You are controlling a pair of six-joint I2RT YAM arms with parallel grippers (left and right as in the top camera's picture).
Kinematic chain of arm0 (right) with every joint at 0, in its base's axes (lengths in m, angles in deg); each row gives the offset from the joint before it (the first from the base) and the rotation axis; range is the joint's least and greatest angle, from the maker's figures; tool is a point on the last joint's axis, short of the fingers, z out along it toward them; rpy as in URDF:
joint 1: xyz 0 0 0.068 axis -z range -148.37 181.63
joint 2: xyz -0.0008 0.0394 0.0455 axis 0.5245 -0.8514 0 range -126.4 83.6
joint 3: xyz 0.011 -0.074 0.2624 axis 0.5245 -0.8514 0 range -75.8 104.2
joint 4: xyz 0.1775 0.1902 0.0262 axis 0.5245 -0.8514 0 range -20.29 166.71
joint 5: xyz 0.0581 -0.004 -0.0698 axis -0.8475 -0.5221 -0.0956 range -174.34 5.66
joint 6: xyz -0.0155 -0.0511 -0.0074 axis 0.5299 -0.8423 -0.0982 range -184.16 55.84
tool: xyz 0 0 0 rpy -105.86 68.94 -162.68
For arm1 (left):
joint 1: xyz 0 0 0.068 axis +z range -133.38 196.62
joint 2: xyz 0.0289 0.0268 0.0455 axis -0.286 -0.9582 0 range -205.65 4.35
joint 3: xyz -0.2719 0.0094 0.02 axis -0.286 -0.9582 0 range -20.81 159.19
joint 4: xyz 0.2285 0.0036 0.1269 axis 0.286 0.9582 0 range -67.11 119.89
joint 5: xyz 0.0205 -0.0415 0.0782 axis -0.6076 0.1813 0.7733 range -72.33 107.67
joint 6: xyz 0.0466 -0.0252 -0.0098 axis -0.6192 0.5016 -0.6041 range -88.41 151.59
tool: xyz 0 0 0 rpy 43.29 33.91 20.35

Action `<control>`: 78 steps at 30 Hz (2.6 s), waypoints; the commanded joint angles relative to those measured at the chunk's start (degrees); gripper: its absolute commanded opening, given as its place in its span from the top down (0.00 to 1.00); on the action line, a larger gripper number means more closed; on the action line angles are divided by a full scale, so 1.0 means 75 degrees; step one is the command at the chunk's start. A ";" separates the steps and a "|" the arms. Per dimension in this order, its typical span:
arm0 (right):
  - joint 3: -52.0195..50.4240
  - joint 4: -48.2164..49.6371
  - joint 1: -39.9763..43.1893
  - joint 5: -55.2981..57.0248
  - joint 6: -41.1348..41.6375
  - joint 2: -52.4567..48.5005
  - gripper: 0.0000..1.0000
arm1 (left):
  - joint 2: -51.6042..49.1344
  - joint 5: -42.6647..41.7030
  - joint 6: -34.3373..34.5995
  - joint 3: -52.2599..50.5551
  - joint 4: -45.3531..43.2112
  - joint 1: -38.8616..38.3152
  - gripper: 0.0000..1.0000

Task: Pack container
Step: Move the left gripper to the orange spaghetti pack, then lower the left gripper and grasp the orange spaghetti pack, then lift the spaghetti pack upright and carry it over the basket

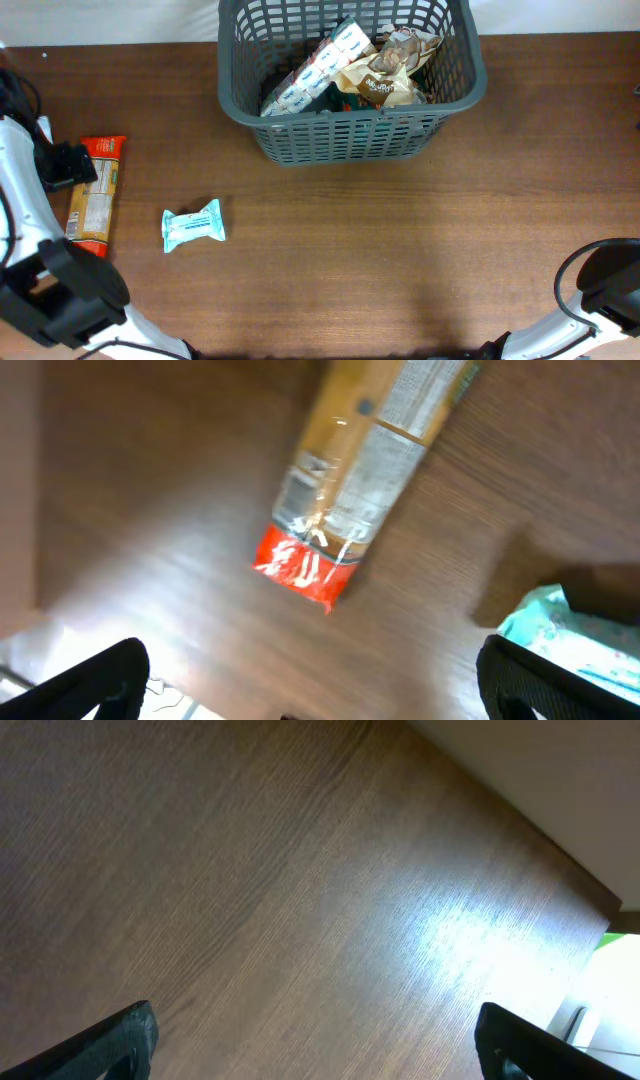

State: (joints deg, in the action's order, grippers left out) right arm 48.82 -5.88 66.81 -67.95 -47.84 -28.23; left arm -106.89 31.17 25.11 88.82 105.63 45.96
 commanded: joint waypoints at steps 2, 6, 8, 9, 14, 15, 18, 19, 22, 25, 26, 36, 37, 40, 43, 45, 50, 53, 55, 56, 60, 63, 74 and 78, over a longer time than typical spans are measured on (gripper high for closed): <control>-0.0017 0.0017 0.0012 0.0012 0.0070 0.0096 0.01 | -0.0376 -0.0495 -0.0714 -0.0003 -0.0233 0.0070 0.01; -0.0017 0.0020 0.0012 0.0012 0.0070 0.0096 0.01 | -0.0595 -0.0691 -0.1303 -0.0003 -0.0592 0.0157 0.01; -0.0017 0.0020 0.0012 0.0012 0.0070 0.0096 0.01 | -0.0714 -0.0720 -0.1332 -0.0003 -0.0836 0.0256 0.01; -0.0017 0.0020 0.0012 0.0012 0.0070 0.0096 0.01 | -0.0781 -0.0772 -0.1358 -0.0003 -0.0944 0.0309 0.01; -0.0017 0.0020 0.0012 0.0012 0.0070 0.0096 0.01 | -0.1160 -0.1186 -0.1381 -0.0003 -0.1309 0.0659 0.01; -0.0017 0.0017 0.0012 0.0012 0.0070 0.0096 0.01 | -0.1244 -0.1291 -0.1381 -0.0003 -0.1332 0.0714 0.01; -0.0017 0.0017 0.0012 0.0012 0.0070 0.0096 0.01 | -0.1545 -0.1565 -0.1387 -0.0003 -0.1381 0.0781 0.01; -0.0017 0.0020 0.0012 0.0012 0.0070 0.0096 0.01 | -0.1647 -0.1749 -0.1527 -0.0003 -0.1387 0.0784 0.01; -0.0017 0.0020 0.0012 0.0012 0.0070 0.0096 0.01 | -0.1953 -0.2037 -0.1778 -0.0003 -0.1492 0.0775 0.01; -0.0017 0.0020 0.0012 0.0012 0.0070 0.0096 0.01 | -0.2197 -0.2037 -0.1900 -0.0003 -0.1644 0.0775 0.01; -0.0017 0.0017 0.0012 0.0012 0.0070 0.0096 0.01 | -0.2273 -0.2037 -0.1955 -0.0003 -0.1702 0.0775 0.01; -0.0017 0.0020 0.0012 0.0012 0.0070 0.0096 0.01 | -0.2786 -0.2037 -0.2183 -0.0003 -0.2084 0.0761 0.01; -0.0017 0.0020 0.0012 0.0012 0.0070 0.0096 0.01 | -0.2824 -0.2037 -0.2180 -0.0003 -0.2087 0.0761 0.01; -0.0017 0.0020 0.0012 0.0012 0.0070 0.0096 0.01 | -0.3045 -0.2034 -0.2183 -0.0003 -0.2060 0.0755 0.01; -0.0017 0.0020 0.0012 0.0012 0.0070 0.0096 0.01 | -0.3194 -0.2034 -0.2180 -0.0009 -0.2069 0.0752 0.01; -0.0017 0.0020 0.0012 0.0012 0.0070 0.0096 0.01 | -0.3276 -0.2034 -0.2183 -0.0009 -0.2104 0.0755 0.01; -0.0017 0.0020 0.0012 0.0012 0.0070 0.0093 0.01 | -0.3404 -0.2034 -0.2183 -0.0009 -0.2238 0.0755 0.01; -0.0017 0.0020 0.0012 0.0012 0.0070 0.0096 0.01 | -0.3538 -0.2031 -0.2180 -0.0009 -0.2235 0.0755 0.07; -0.0017 0.0020 0.0012 0.0012 0.0070 0.0093 0.01 | -0.3649 -0.2034 -0.2174 -0.0009 -0.2203 0.0755 0.44; -0.0017 0.0017 0.0012 0.0012 0.0070 0.0096 0.01 | -0.3681 -0.2034 -0.2133 -0.0009 -0.2174 0.0752 0.55; -0.0017 0.0020 0.0012 0.0012 0.0070 0.0093 0.01 | -0.3724 -0.2034 -0.1810 -0.0009 -0.2157 0.0752 0.98; -0.0017 0.0020 0.0012 0.0012 0.0070 0.0096 0.01 | -0.3724 -0.2037 -0.1408 -0.0009 -0.2154 0.0746 0.98; -0.0017 0.0020 0.0012 0.0012 0.0070 0.0093 0.01 | -0.3719 -0.3413 -0.0600 0.1655 -0.1376 -0.0017 0.98; -0.0017 0.0020 0.0012 0.0012 0.0070 0.0093 0.01 | -0.3719 -0.3515 -0.0219 0.3826 -0.0842 -0.0679 0.98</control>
State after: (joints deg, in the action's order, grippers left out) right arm 48.82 -5.88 66.81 -67.95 -47.84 -28.23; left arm -137.03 10.30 20.30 106.72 98.62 44.98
